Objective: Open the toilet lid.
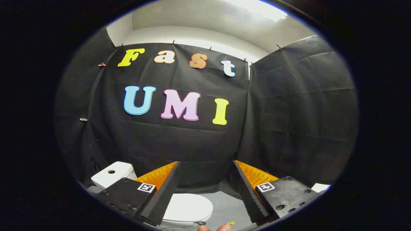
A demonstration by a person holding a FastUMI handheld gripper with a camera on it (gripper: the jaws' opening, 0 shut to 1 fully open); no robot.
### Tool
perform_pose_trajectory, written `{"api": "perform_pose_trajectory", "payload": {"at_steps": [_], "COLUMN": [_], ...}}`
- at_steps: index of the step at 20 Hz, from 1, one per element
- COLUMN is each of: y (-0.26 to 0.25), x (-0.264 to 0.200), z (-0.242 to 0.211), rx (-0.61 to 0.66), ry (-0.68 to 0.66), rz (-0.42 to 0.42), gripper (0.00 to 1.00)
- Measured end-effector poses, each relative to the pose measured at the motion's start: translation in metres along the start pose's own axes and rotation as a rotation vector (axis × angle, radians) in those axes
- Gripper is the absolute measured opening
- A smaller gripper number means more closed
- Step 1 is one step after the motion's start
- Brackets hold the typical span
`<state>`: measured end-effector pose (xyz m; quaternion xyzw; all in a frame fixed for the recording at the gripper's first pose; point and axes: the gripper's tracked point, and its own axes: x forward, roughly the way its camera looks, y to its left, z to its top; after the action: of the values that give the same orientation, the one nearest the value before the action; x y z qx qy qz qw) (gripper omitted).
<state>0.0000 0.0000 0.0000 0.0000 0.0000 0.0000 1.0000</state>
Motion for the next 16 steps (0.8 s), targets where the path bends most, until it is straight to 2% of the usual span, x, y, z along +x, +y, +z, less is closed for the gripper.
{"api": "perform_pose_trajectory", "payload": {"at_steps": [16], "y": [0.009], "x": [-0.003], "z": [0.003], "rx": [0.036], "ry": [-0.015], "rz": [0.033], "gripper": [0.99]}}
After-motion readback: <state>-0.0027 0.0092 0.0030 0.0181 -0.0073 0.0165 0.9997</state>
